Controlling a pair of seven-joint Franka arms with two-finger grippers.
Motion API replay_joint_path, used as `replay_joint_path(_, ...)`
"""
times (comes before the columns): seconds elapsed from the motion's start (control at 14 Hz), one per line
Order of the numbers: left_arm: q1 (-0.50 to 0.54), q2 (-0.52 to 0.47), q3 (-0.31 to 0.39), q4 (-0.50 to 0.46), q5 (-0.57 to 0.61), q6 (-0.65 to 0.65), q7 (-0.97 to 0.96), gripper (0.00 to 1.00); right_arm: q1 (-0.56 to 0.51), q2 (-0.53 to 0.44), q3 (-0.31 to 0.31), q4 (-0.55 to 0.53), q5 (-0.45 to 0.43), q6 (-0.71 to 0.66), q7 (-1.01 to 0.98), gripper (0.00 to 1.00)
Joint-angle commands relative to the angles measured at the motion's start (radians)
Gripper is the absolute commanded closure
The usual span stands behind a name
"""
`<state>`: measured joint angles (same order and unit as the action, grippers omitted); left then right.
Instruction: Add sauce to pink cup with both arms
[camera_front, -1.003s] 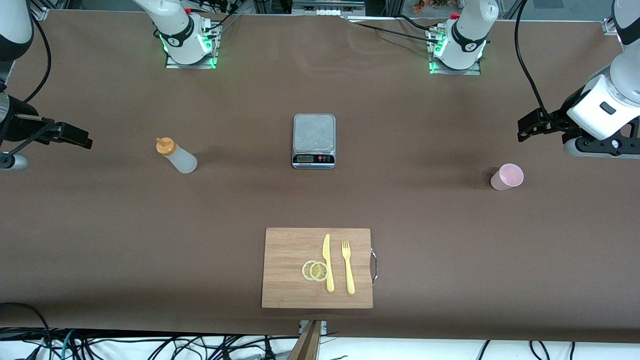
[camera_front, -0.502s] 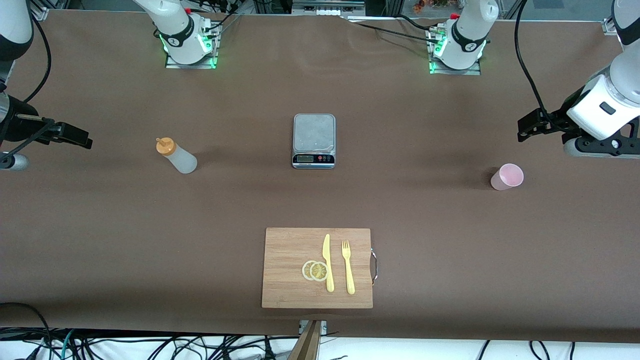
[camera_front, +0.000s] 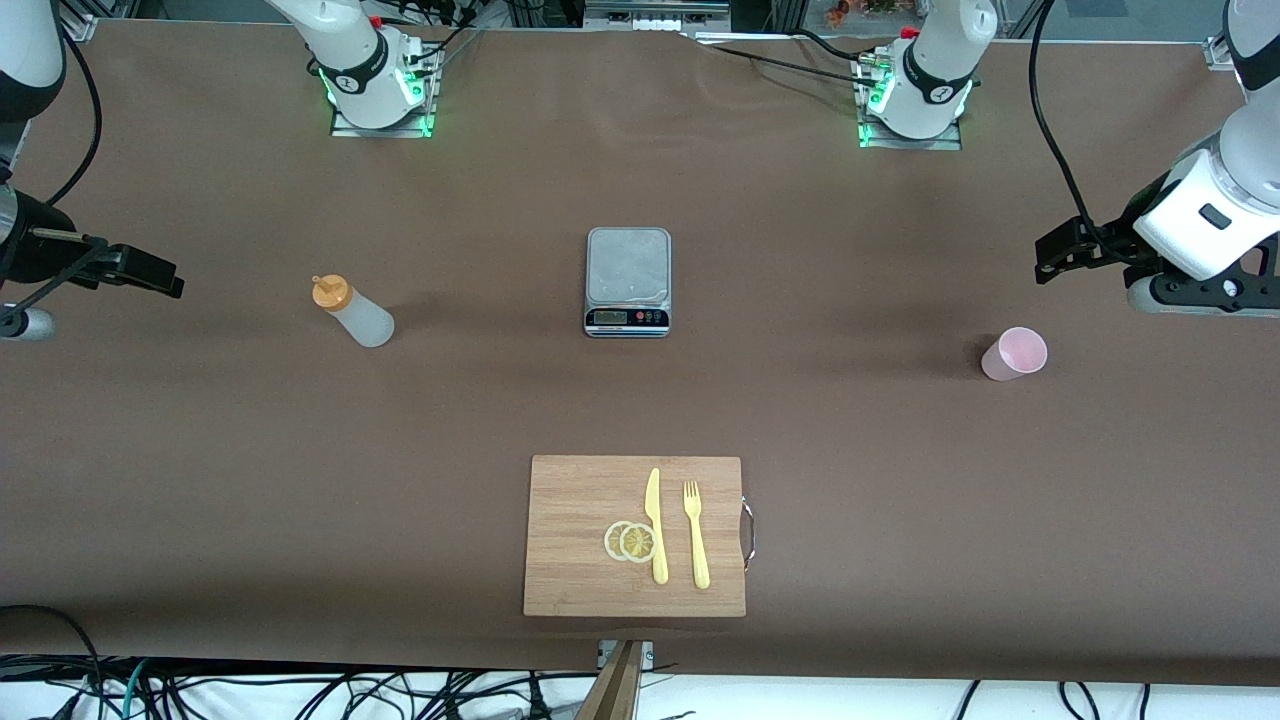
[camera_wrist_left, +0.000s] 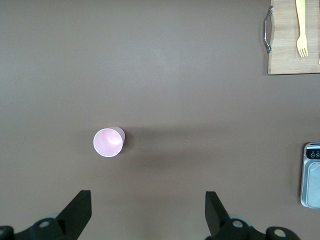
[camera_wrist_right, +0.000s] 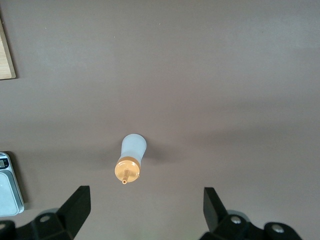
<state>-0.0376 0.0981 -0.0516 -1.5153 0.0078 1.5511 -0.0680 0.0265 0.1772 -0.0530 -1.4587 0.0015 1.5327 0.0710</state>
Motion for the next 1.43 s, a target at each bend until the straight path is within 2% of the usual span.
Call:
replay_joint_path(0.0, -0.002, -0.009, 0.003, -0.008, -0.023, -0.003, -0.006, 0.0, -0.005, 0.01, 0.002, 0.026, 0.014, -0.008, 0.01, 0.0)
replay_joint_path(0.29, 0.002, -0.003, 0.004, -0.016, -0.037, 0.001, 0.007, 0.0, -0.007, 0.01, 0.002, 0.026, 0.014, -0.009, 0.01, 0.0)
replay_joint_path(0.5, 0.01, 0.0, 0.006, -0.064, -0.06, 0.014, 0.008, 0.0, -0.007, 0.01, 0.002, 0.026, 0.014, -0.009, 0.01, 0.0)
replay_joint_path(1.0, 0.05, 0.006, 0.007, -0.339, -0.048, 0.268, 0.011, 0.0, -0.008, 0.01, 0.002, 0.026, 0.015, -0.008, 0.01, 0.0)
replay_joint_path(1.36, 0.116, 0.044, 0.007, -0.345, -0.032, 0.273, 0.016, 0.0, -0.008, 0.01, 0.002, 0.026, 0.015, -0.009, 0.01, 0.0)
